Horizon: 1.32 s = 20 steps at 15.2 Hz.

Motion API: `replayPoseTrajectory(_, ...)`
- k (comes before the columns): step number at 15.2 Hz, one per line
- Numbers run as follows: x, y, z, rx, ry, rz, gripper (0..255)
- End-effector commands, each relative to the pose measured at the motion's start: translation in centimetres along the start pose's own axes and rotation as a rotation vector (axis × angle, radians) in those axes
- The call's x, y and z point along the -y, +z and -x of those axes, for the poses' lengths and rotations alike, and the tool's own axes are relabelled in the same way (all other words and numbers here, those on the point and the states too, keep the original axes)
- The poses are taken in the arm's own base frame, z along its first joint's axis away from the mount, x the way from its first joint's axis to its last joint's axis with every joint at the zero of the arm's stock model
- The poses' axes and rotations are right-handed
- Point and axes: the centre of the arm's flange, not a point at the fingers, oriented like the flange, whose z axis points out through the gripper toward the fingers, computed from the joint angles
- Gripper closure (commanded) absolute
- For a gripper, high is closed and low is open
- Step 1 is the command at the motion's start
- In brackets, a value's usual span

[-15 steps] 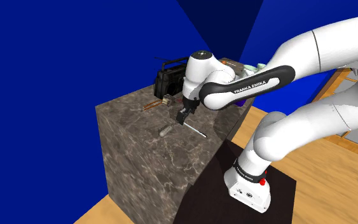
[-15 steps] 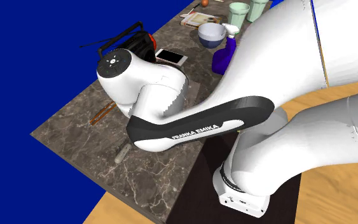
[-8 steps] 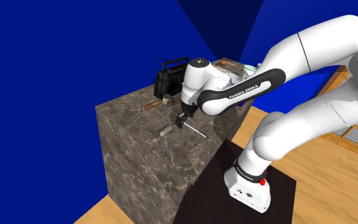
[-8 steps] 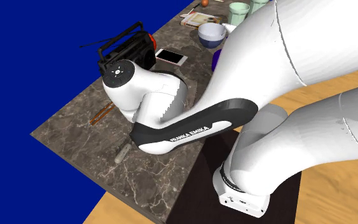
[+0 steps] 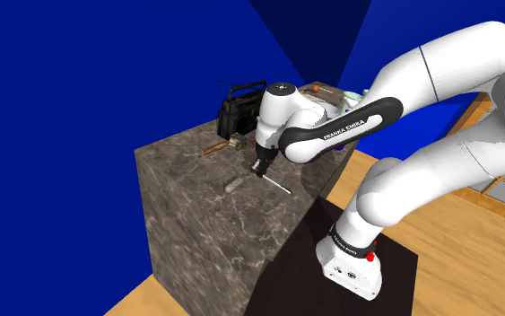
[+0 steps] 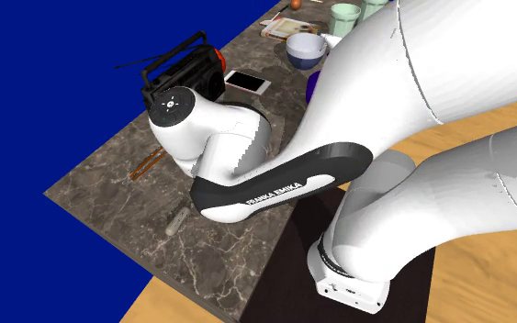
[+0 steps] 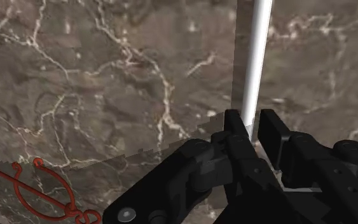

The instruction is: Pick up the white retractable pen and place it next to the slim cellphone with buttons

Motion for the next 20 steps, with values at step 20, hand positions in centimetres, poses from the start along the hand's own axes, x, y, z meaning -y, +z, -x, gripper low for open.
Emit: replayPoseTrajectory(20,-1.5,-6.7,-0.6,0.0,0.0,0.0,255)
